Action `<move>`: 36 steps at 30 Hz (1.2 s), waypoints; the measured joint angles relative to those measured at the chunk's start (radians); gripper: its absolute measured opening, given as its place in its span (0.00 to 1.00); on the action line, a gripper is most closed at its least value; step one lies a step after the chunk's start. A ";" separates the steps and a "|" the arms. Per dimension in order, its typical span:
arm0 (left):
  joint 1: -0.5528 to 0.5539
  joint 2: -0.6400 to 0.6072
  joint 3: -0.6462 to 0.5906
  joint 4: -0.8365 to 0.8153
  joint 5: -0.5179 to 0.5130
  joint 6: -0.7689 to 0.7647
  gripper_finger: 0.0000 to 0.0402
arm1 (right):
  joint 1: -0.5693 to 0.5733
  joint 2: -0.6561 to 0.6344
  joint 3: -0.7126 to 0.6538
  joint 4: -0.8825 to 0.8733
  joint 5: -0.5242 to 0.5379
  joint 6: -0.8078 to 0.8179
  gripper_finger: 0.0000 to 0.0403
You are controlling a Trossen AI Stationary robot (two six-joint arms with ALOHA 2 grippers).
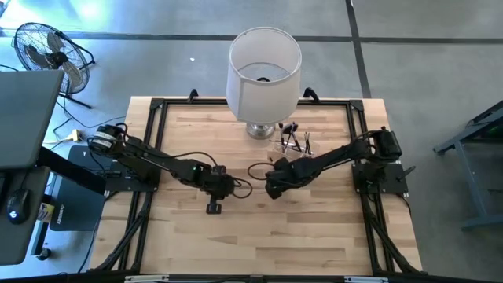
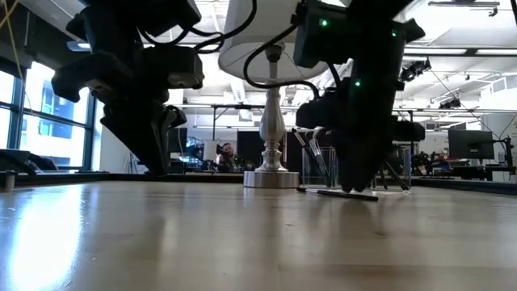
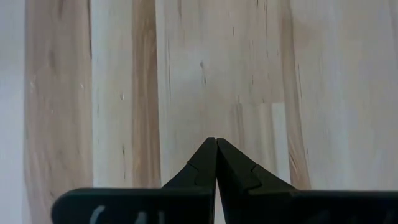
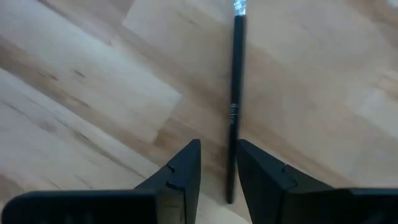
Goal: Put items in baskets/containers
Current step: Put the lash brush into the transparent organizer
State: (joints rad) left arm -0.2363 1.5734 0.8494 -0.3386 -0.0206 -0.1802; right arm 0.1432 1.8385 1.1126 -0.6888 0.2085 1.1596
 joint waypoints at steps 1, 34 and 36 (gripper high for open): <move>0.004 0.000 0.000 -0.005 0.012 0.002 0.00 | 0.000 0.000 -0.011 0.023 -0.003 -0.007 0.24; 0.072 0.012 0.000 0.275 0.106 0.068 0.06 | 0.221 -0.003 -0.159 0.380 -0.079 -0.491 0.01; 0.071 0.031 0.001 0.305 0.108 0.048 0.12 | 0.221 -0.002 -0.159 0.391 -0.092 -0.525 0.01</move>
State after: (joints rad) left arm -0.1655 1.6045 0.8500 -0.0336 0.0879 -0.1325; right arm 0.3641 1.8362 0.9535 -0.2976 0.1164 0.6346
